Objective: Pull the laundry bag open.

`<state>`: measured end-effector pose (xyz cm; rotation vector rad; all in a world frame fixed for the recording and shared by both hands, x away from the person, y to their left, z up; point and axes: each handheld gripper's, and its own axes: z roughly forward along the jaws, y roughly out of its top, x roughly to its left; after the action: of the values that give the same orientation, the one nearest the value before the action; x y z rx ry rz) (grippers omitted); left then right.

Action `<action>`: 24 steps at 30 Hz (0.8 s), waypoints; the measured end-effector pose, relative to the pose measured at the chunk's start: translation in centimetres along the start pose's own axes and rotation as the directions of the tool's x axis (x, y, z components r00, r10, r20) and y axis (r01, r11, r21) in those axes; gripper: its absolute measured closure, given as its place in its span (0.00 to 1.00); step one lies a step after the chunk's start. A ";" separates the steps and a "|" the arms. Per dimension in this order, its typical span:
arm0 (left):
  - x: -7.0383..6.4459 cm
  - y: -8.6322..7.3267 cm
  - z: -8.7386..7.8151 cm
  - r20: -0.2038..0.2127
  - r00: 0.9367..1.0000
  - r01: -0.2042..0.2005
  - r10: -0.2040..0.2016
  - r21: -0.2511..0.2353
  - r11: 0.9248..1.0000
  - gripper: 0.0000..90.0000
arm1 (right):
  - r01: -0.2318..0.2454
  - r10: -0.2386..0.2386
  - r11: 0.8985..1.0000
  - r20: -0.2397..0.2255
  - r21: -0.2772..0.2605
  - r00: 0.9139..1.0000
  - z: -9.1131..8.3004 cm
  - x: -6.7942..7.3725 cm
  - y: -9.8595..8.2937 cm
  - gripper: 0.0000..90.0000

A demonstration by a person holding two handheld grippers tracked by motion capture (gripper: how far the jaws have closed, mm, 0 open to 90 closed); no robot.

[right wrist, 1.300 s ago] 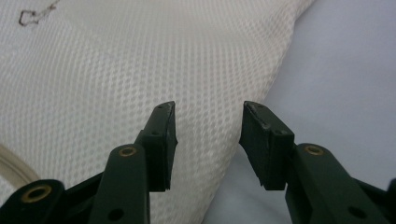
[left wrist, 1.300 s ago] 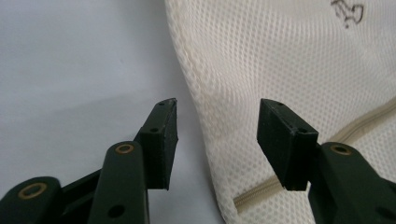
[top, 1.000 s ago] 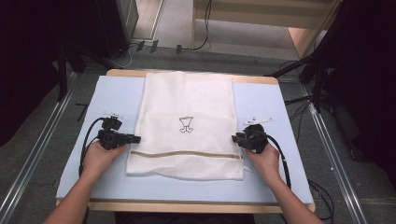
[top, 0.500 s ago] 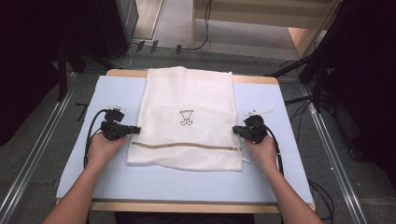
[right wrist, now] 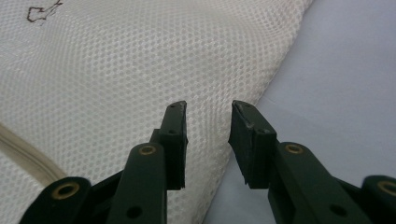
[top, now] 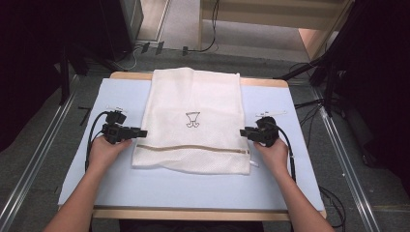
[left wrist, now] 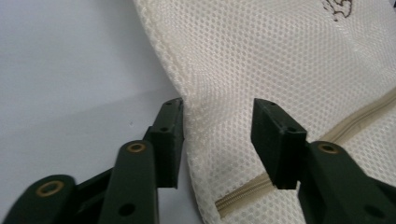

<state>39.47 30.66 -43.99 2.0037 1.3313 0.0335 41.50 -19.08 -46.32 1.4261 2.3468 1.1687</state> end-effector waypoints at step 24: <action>-4.7 1.3 -1.8 0.051 0.995 -0.085 0.088 -0.056 0.995 0.42 | 0.006 -0.006 1.000 -0.035 -0.008 0.999 -3.1 0.8 -1.3 0.59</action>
<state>37.61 27.56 -40.33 2.0020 1.1970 0.0552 38.62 -20.39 -44.85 1.4063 2.3658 1.2097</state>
